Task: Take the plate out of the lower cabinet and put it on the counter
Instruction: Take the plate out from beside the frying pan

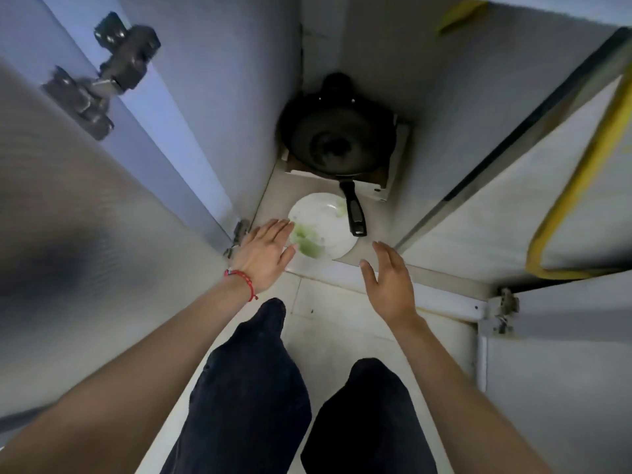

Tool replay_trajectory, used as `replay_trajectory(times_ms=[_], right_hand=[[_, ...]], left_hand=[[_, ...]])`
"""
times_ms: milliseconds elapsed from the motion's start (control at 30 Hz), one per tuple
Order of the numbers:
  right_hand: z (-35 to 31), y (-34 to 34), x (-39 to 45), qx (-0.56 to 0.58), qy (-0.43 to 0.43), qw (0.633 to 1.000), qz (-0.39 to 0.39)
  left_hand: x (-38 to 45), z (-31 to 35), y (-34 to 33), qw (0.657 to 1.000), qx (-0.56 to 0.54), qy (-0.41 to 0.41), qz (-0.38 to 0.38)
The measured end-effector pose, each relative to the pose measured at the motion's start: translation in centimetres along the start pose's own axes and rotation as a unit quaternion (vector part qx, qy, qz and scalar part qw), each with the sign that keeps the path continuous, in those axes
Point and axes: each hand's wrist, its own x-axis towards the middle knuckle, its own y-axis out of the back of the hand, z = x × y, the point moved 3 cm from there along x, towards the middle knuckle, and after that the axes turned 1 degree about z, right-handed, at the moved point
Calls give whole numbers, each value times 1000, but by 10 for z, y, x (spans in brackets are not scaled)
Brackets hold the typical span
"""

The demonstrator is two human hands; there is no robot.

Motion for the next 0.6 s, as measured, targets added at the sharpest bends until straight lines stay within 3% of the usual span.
replay_trajectory(times_ms=[333,600], right_hand=[[74,-93,65,11,24,999,27],[108,-128,106,-3,45,999,20]], left_hand=[[52,-47,-91,999,3,-13,44],[88,-63,-140,997,0,-8,71]])
